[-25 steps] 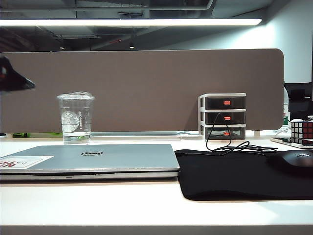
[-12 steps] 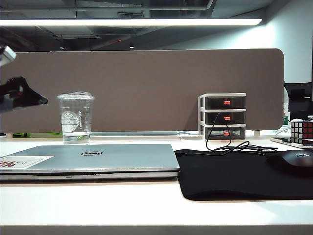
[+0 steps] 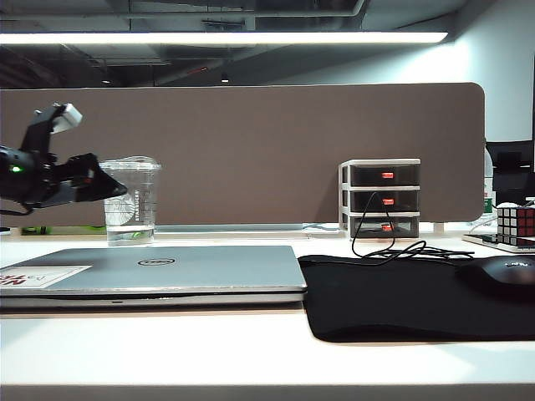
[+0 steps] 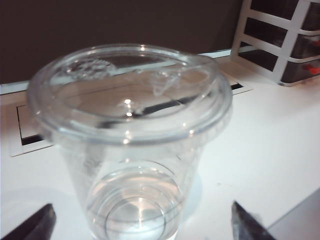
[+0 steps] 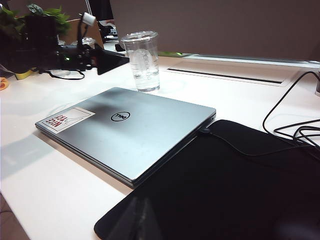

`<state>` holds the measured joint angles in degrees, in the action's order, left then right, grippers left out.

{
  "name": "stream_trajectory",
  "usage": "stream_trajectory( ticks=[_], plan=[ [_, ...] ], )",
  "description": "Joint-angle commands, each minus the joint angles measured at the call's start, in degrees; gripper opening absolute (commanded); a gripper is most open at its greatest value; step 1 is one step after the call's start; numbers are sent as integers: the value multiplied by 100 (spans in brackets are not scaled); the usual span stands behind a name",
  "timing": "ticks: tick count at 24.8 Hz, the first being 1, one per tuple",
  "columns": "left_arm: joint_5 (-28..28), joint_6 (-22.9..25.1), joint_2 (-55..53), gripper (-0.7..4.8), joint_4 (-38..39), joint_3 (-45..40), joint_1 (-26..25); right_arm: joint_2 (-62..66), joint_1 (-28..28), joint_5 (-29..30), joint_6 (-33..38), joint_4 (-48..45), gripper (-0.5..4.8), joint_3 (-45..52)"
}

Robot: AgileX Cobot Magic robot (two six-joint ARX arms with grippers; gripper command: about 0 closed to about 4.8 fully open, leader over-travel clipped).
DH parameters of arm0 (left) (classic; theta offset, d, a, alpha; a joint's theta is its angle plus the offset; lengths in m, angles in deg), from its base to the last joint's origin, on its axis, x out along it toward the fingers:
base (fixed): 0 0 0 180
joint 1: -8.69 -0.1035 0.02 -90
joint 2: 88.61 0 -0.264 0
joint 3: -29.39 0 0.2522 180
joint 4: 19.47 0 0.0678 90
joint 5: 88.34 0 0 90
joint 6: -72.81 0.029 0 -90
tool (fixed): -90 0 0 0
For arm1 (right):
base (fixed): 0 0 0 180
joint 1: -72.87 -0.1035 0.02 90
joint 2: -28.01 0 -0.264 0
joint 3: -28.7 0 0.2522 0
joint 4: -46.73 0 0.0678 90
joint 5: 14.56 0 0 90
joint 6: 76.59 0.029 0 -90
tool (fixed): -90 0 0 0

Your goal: Pick up the coffee cup and place it on the left side of the laptop.

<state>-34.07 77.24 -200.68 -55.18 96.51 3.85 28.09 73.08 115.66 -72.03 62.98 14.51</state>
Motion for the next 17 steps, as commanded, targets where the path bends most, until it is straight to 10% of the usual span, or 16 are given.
stream_trajectory(
  ticks=[1, 17],
  plan=[
    [313, -15, -149, 479, -57, 142, 87, -9, -2, 24, 13, -52, -1, 31],
    [817, -208, -824, 479, 0, 946, 468, -11, 0, 42, 11, -52, -1, 33]
  ],
)
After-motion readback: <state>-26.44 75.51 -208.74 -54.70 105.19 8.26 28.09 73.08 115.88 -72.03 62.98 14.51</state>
